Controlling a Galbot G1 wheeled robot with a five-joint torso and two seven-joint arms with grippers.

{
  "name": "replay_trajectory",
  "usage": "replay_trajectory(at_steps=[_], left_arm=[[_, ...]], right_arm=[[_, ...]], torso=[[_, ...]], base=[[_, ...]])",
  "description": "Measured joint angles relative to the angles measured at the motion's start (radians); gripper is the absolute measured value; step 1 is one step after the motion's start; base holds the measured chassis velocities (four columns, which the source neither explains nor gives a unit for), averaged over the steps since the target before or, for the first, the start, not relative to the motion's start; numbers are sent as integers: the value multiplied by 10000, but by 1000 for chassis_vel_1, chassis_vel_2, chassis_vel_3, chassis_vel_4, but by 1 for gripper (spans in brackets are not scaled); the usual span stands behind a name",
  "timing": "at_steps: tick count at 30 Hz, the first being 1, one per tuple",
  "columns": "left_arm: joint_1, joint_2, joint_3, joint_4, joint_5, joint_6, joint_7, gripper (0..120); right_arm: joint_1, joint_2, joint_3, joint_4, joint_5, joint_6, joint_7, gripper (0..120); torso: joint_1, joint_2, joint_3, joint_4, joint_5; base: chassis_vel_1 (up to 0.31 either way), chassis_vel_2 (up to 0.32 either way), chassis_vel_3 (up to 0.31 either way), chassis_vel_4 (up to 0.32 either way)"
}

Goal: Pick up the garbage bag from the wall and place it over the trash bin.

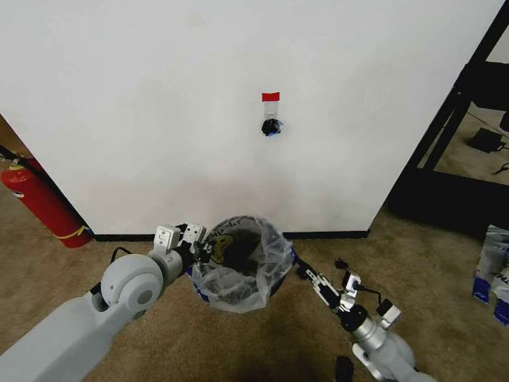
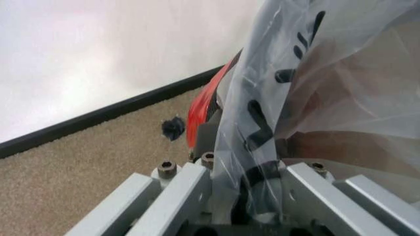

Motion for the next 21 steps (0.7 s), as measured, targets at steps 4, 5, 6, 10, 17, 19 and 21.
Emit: replay_trajectory(at_steps=[4,5,6,10,17,19,21], left_arm=[[248,75,-62,-441,-10,0,0,0],[248,75,-62,-441,-10,0,0,0],[296,110,-80,-558,-10,0,-1,0],[375,231,-135,-921,-69,0,-7,0],[305,222,-230,-1129,-199,1,-39,0],[280,166,-229,-1135,-206,0,-52,0],[267,134,-222,-1134,-206,0,-64,0]], right_arm=[[308,60,38,-436,33,144,122,0],[308,60,38,-436,33,144,122,0],[387,85,43,-560,39,182,156,0],[585,101,45,-947,-62,349,200,0],[821,141,9,-1426,-908,647,132,0],[870,163,-19,-1496,-1204,749,70,0],[872,166,-38,-1501,-1333,780,29,0]], torso=[[0,0,0,2,0],[0,0,0,2,0],[0,0,0,2,1],[0,0,0,1,1],[0,-2,0,1,1],[0,-2,0,2,1],[0,-2,0,2,1]], base=[[0,0,0,0],[0,0,0,0],[0,0,0,0],[0,0,0,0],[0,0,0,0],[0,0,0,0],[0,0,0,0]])
